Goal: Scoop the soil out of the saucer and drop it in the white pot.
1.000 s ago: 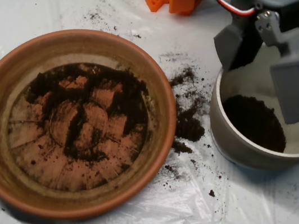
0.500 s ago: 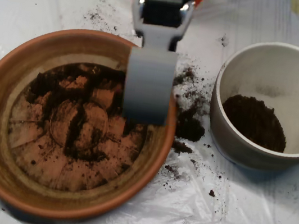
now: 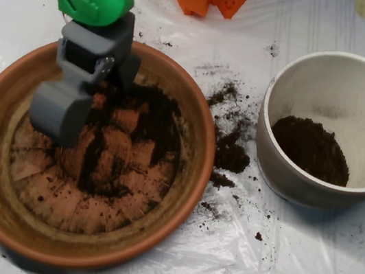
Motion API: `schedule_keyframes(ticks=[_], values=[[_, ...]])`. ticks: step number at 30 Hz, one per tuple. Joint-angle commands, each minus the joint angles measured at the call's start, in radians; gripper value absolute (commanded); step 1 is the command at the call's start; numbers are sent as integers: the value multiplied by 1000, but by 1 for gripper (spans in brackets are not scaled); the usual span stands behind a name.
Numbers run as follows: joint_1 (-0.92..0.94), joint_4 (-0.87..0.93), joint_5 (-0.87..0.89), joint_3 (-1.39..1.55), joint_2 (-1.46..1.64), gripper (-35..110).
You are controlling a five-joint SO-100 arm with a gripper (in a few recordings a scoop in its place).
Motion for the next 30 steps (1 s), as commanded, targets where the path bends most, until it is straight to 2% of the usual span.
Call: schedule_keyframes(ticks=[1, 5, 19, 30], values=[[72, -77, 21, -5, -35, 41], [107, -120, 34, -34, -137, 40], [238, -31, 41, -295, -393, 34], [242, -49, 34, -224, -347, 10]])
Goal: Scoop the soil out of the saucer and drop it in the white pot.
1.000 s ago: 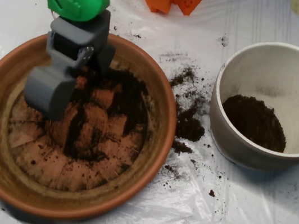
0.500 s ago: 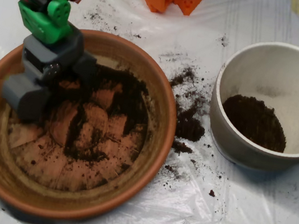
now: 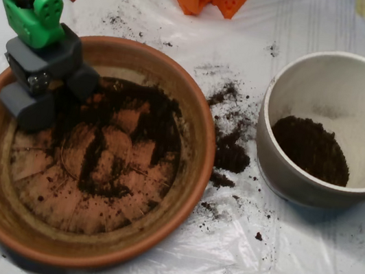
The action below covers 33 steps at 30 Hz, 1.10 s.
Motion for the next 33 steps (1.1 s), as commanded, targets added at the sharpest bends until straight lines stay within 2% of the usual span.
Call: schedule_keyframes(ticks=[1, 9, 11, 16, 33], values=[[11, 6, -5, 63, 71, 9], [-57, -41, -5, 207, 183, 6], [-74, -43, -11, 221, 195, 1], [-118, -15, -51, 221, 210, 0], [-337, 367, -41, -120, 360, -1]])
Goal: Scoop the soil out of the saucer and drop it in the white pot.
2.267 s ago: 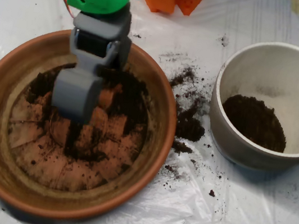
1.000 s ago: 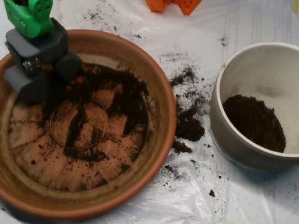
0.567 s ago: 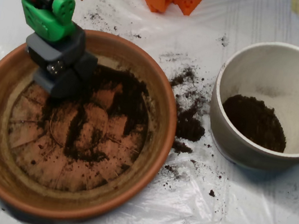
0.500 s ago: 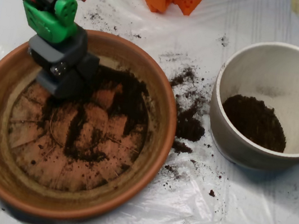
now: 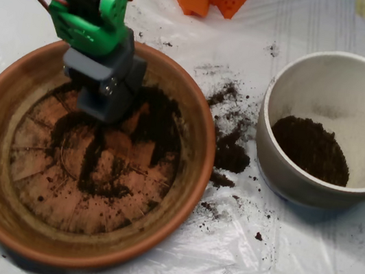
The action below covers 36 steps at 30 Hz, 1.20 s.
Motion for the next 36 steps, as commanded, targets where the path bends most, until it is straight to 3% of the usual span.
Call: schedule_keyframes(ticks=[1, 19, 26, 34, 36], values=[[-52, 95, 6, -149, 153, -1], [-583, 141, -64, -156, 552, -1], [-770, 129, -143, -304, 465, -1], [-887, 296, -132, -790, 141, 0], [-897, 351, -130, -871, 64, 15]])
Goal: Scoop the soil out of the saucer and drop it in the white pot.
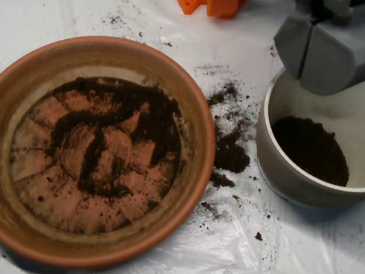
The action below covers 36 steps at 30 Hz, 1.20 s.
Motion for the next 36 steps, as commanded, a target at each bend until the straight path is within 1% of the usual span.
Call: schedule_keyframes(ticks=[1, 2, 9, 16, 20, 24, 27, 36], values=[[-34, 77, 0, -201, -58, 22], [-32, 77, 3, -196, -60, 27], [-18, 109, -3, -201, -54, 38], [-17, 127, 6, -196, -34, 37], [17, 133, 32, -193, -12, 35], [112, 143, 78, -184, 20, 36], [235, 138, 117, -133, 35, 38], [600, -153, 138, 459, 215, 40]])
